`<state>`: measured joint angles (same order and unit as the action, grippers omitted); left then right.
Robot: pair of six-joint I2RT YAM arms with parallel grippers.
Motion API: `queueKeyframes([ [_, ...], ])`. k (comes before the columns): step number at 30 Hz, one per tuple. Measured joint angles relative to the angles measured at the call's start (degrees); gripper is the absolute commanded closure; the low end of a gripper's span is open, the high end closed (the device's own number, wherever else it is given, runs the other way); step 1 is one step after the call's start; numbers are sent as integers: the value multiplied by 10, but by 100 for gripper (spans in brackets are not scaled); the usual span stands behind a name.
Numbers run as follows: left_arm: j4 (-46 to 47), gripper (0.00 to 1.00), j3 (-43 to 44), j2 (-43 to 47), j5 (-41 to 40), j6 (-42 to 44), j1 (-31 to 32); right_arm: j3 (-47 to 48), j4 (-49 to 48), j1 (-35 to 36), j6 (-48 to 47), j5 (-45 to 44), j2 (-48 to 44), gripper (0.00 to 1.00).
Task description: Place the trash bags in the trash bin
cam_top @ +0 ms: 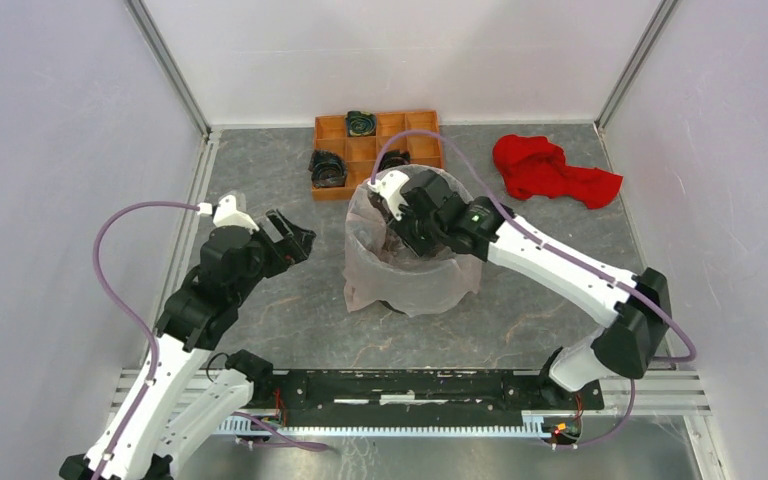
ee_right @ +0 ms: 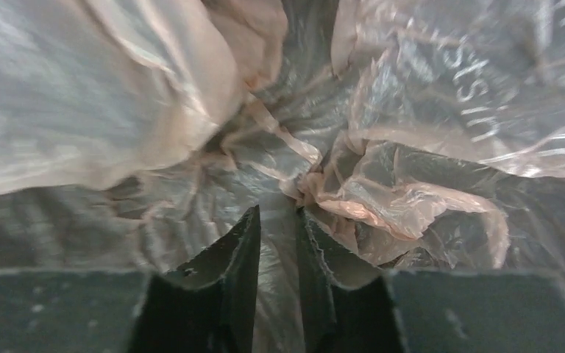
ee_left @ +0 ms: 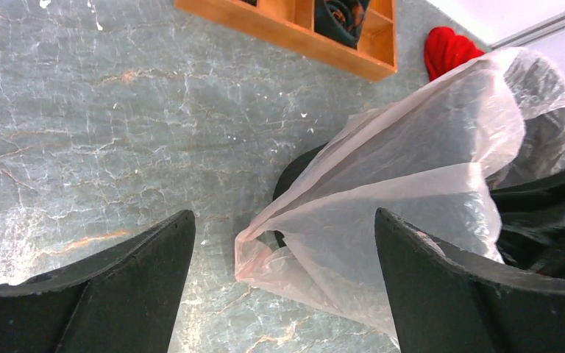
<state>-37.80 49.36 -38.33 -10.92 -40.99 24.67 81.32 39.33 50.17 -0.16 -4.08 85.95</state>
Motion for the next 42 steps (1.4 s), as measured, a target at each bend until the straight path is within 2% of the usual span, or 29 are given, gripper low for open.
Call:
queueKeyframes([
  [5, -2, 3, 4, 7, -5, 0, 0, -50, -1, -2, -3, -25, 24, 84],
  [19, -15, 2, -7, 5, 7, 8, 0, -103, -117, -2, 37, 51, 126, 87],
  [21, -15, 2, -9, 5, 9, 8, 0, -108, -122, -2, 43, 56, 125, 85],
  [26, -16, 2, -16, 3, 14, 9, 0, -106, -109, -2, 48, 50, 109, 62],
  [28, -15, 2, -16, -2, 20, 9, 0, -103, -97, -2, 47, 39, 95, 57],
  [35, -14, 2, -16, -16, 31, 13, 0, -65, -86, -4, 39, -5, 46, 56],
  [42, -17, 2, -16, -7, 36, 15, 0, -66, -114, -7, 38, -17, 80, 60],
])
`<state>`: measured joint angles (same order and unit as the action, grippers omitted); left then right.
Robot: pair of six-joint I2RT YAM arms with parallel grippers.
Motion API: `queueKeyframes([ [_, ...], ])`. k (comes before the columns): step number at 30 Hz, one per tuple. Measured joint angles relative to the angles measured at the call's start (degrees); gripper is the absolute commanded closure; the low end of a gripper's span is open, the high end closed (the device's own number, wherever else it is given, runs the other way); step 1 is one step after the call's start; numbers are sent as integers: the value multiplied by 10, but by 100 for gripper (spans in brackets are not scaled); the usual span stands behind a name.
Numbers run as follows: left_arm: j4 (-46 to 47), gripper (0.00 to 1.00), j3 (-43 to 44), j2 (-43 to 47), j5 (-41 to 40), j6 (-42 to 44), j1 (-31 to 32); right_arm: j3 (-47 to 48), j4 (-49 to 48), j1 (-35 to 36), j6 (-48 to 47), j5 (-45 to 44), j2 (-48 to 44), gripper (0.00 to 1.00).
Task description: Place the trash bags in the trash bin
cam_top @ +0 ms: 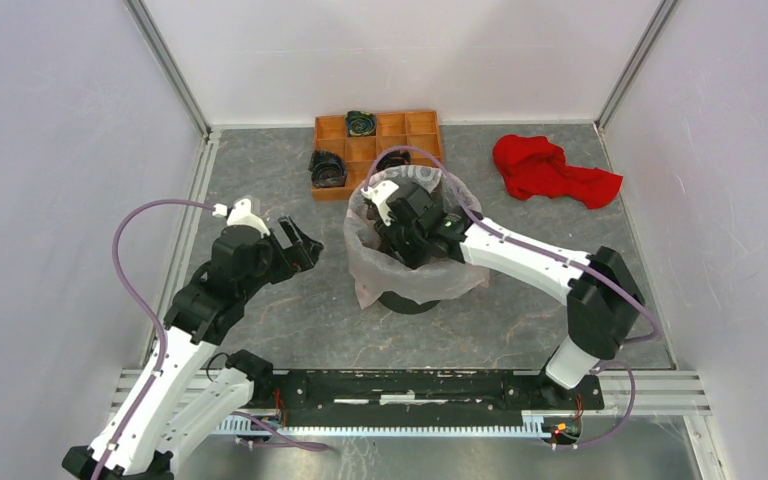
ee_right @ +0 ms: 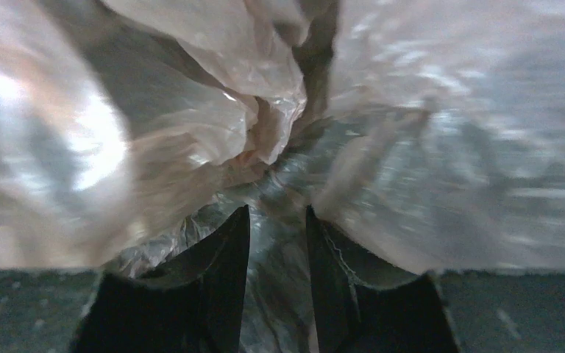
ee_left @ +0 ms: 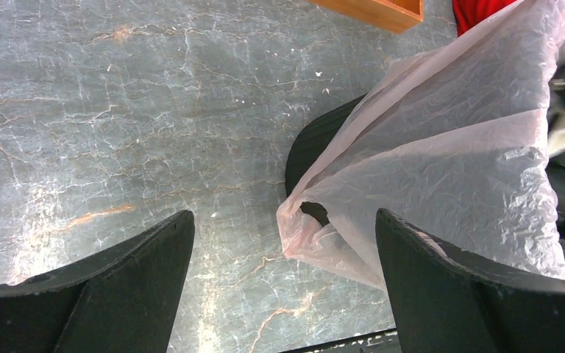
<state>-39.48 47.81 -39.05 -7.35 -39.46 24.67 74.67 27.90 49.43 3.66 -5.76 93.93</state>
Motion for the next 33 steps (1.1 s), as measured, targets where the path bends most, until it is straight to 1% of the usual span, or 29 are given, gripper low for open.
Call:
queueKeyframes([
  [8, -16, 2, 0, 19, -1, 1, 0, -72, -48, 0, 10, 6, 43, 61],
  [14, -16, 2, 0, 18, 0, 1, 0, -78, -89, 0, 21, 34, 48, 61],
  [21, -24, 1, 3, 21, -3, 1, 0, -69, -89, 4, 23, 62, 61, 60],
  [28, -33, 1, 13, 23, -12, 1, 0, -45, -50, 15, 23, 43, 64, 52],
  [33, -40, 1, 25, 22, -16, 2, 0, -40, -33, 28, 20, 37, 48, 41],
])
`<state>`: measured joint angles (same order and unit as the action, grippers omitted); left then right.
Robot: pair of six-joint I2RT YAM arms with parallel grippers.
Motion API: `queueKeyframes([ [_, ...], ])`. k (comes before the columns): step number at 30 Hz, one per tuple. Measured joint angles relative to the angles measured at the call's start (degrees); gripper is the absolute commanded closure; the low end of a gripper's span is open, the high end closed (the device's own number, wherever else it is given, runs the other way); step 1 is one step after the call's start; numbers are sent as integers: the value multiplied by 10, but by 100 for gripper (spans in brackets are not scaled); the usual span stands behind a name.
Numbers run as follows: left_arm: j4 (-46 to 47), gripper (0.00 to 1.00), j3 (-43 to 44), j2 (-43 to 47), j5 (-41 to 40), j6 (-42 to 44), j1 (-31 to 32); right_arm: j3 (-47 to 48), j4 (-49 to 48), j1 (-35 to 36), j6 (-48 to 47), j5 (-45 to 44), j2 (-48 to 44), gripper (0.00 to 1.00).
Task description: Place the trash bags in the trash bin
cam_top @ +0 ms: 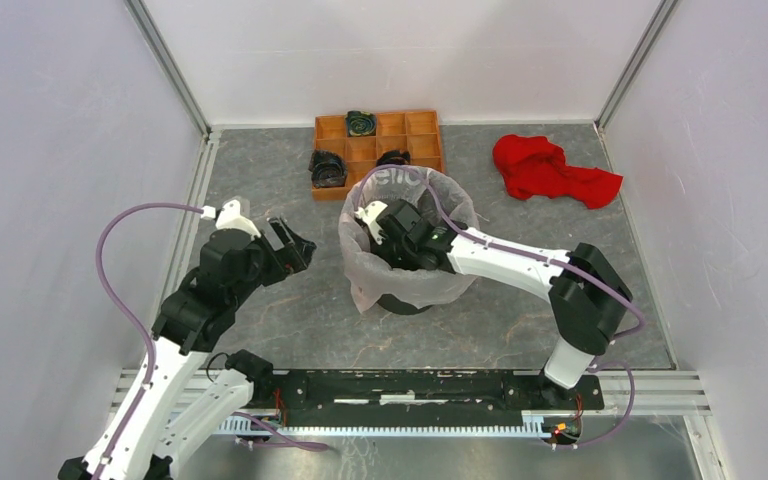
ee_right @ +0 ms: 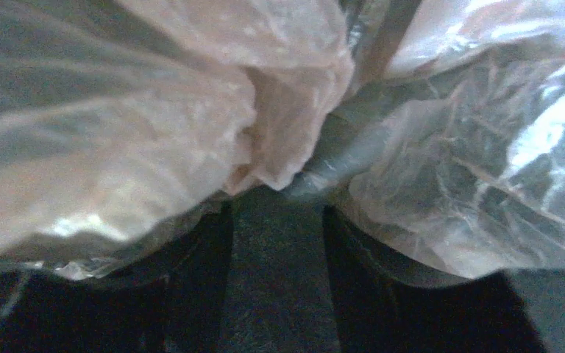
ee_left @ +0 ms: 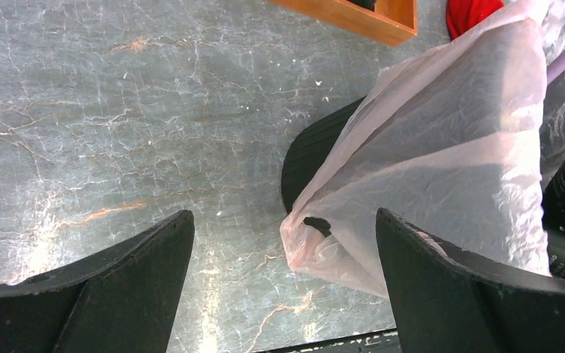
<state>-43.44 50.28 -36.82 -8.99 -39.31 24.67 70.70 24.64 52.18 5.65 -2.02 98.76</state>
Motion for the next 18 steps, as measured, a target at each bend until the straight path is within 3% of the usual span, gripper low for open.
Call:
queueKeyframes([
  [10, -14, 1, 27, 30, -31, 0, 0, 7, 26, 10, -8, -31, -18, 24],
  [18, -21, 1, 43, 52, -61, 1, 0, 23, 52, 29, -8, -56, -66, 17],
])
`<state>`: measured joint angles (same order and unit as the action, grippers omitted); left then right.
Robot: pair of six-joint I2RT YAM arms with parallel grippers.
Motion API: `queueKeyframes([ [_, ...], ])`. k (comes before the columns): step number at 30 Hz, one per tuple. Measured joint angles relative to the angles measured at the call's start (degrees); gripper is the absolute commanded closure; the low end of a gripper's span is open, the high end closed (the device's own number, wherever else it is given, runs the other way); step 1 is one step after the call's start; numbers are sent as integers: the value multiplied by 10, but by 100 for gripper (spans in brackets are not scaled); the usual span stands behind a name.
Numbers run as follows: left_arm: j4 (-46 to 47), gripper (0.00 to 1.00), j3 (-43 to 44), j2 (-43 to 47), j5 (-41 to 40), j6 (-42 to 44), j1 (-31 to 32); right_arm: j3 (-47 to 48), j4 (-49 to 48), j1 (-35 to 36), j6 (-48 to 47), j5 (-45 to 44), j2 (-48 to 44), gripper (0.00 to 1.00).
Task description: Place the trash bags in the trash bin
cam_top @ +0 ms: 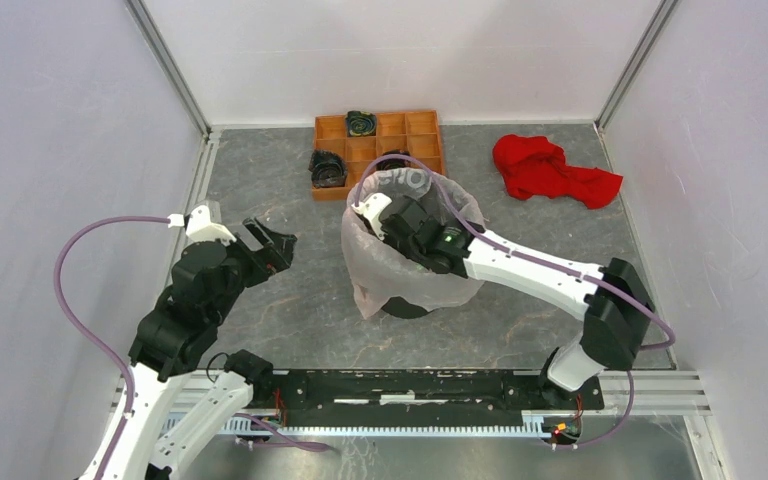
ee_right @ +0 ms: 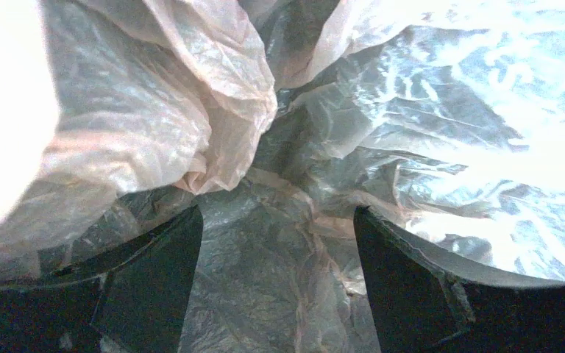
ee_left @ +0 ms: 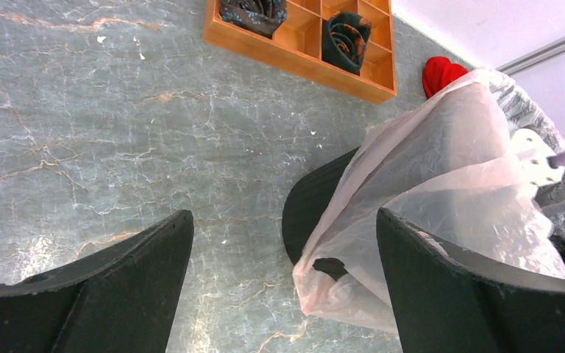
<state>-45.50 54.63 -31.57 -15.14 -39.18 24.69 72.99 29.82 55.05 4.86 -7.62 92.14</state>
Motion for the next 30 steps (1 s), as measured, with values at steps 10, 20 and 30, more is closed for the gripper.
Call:
queueKeyframes([
  [10, -7, 1, 1, 6, -14, 0, 0, 8, 7, 9, 3, -16, -53, 11],
  [20, -10, 0, 2, 14, -14, 0, 0, 4, -2, 16, 14, -18, -58, 6],
  [30, 81, 0, -35, -12, 142, 1, 0, -3, -49, 16, 28, -61, 1, 54],
])
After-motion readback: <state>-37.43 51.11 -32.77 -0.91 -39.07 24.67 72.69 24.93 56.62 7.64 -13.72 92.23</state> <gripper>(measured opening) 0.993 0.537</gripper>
